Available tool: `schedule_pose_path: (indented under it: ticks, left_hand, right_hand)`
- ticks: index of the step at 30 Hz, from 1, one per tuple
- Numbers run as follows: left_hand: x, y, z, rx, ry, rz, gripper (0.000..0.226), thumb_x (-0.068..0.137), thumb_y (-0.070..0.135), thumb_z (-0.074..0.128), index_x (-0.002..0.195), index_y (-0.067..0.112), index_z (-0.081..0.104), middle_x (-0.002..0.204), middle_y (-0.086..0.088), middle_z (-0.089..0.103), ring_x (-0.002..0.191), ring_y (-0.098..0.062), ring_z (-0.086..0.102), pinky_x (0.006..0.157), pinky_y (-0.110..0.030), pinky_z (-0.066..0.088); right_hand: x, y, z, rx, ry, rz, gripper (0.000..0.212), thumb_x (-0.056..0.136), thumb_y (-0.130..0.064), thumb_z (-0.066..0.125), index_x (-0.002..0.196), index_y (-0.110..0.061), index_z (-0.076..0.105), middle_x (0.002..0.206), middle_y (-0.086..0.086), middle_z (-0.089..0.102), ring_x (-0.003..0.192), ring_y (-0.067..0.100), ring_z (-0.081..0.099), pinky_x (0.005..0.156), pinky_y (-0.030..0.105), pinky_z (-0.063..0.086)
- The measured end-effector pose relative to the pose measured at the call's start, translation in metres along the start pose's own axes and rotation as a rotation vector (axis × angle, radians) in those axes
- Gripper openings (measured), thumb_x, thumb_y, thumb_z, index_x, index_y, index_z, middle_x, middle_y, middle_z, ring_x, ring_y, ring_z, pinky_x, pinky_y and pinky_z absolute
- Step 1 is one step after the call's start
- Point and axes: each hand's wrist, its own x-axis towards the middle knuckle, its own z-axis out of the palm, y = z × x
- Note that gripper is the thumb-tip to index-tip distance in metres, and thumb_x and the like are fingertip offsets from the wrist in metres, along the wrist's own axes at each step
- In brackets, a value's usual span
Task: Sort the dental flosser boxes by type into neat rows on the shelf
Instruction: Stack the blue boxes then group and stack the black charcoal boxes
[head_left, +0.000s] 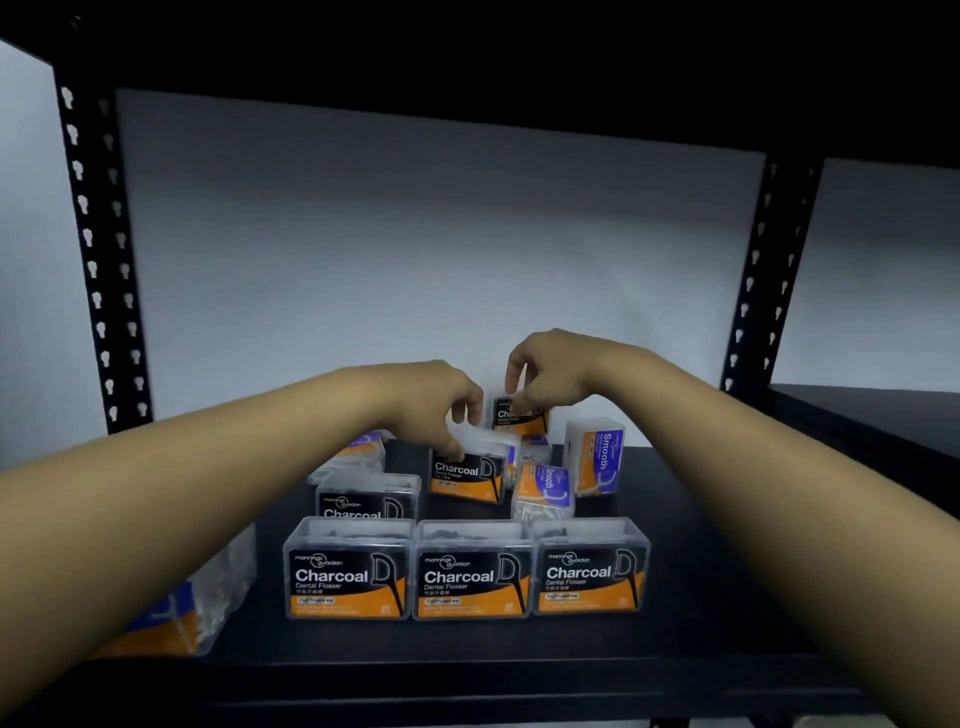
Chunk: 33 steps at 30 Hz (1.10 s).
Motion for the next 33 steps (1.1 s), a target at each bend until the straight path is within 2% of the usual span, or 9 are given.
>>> schedule_pose_path:
  ticks: [2,5,10,12,21,25,27,29,33]
  left_hand:
    - [0.004,-0.001,0.001,-0.013,0.008,0.026,0.045,0.082,0.041,0.079,0.121,0.026,0.063,0.118,0.009,0.061,0.098,-0.011,0.057,0.069,-0.021,0.040]
    - [0.008,0.001,0.007,0.002,-0.028,0.067,0.045,0.082,0.039,0.079,0.121,0.025,0.063,0.111,0.013,0.059,0.096,-0.009,0.055,0.065,-0.015,0.037]
    - [0.013,-0.001,0.017,0.064,-0.009,0.090,0.044,0.081,0.039,0.079,0.118,0.025,0.061,0.107,0.012,0.058,0.093,-0.012,0.055,0.075,-0.026,0.041]
    - [0.015,-0.001,0.020,0.091,0.003,0.094,0.043,0.080,0.039,0.080,0.115,0.024,0.060,0.107,0.010,0.058,0.093,-0.012,0.054,0.076,-0.028,0.043]
    - [0.026,0.001,0.028,0.157,0.026,0.102,0.044,0.078,0.039,0.082,0.107,0.023,0.052,0.112,-0.001,0.060,0.098,-0.020,0.056,0.077,-0.034,0.046]
    - [0.027,0.003,0.027,0.172,-0.015,0.095,0.049,0.077,0.040,0.082,0.111,0.020,0.054,0.115,-0.002,0.057,0.099,-0.021,0.055,0.080,-0.034,0.047]
    - [0.028,0.004,0.027,0.182,-0.025,0.101,0.050,0.076,0.042,0.082,0.111,0.018,0.056,0.113,-0.001,0.056,0.096,-0.020,0.054,0.079,-0.034,0.046]
    - [0.029,0.005,0.027,0.147,-0.021,0.120,0.046,0.076,0.043,0.082,0.102,0.019,0.052,0.108,-0.001,0.055,0.092,-0.020,0.053,0.077,-0.035,0.046]
    - [0.022,0.000,0.018,-0.011,-0.059,0.118,0.044,0.077,0.040,0.084,0.094,0.022,0.047,0.089,0.011,0.052,0.088,-0.019,0.055,0.074,-0.033,0.045]
  right_hand:
    - [0.010,0.006,0.008,-0.031,0.086,-0.019,0.032,0.085,-0.033,0.079,0.114,-0.025,0.067,0.107,-0.002,0.069,0.094,0.018,0.067,0.081,0.036,0.059]
    - [0.020,0.012,0.016,-0.097,0.128,-0.048,0.043,0.083,-0.031,0.082,0.121,-0.024,0.064,0.114,-0.002,0.069,0.098,0.018,0.065,0.081,0.033,0.056]
    - [0.037,0.022,0.025,-0.225,0.035,-0.047,0.071,0.080,-0.033,0.085,0.143,-0.022,0.053,0.136,0.001,0.060,0.119,0.022,0.058,0.094,0.035,0.051]
    - [0.044,0.027,0.028,-0.250,-0.017,-0.029,0.077,0.081,-0.034,0.084,0.148,-0.021,0.049,0.143,0.002,0.057,0.125,0.023,0.056,0.101,0.036,0.049]
    - [0.057,0.038,0.035,-0.244,-0.056,-0.058,0.064,0.089,-0.033,0.079,0.147,-0.023,0.052,0.140,0.003,0.060,0.119,0.023,0.059,0.098,0.036,0.049]
    - [0.056,0.042,0.034,-0.234,-0.011,-0.105,0.053,0.089,-0.028,0.078,0.136,-0.019,0.054,0.131,0.006,0.064,0.107,0.023,0.059,0.088,0.036,0.050]
    - [0.053,0.042,0.029,-0.170,0.035,-0.127,0.048,0.087,-0.026,0.078,0.128,-0.019,0.054,0.126,0.007,0.065,0.103,0.024,0.059,0.083,0.036,0.049]
    - [0.045,0.040,0.021,-0.069,0.083,-0.163,0.044,0.088,-0.024,0.077,0.124,-0.020,0.053,0.124,0.007,0.065,0.103,0.026,0.061,0.081,0.036,0.050]
    - [0.016,0.031,-0.003,0.168,0.121,-0.251,0.045,0.090,-0.021,0.076,0.129,-0.027,0.055,0.122,-0.001,0.063,0.105,0.022,0.064,0.080,0.030,0.052]
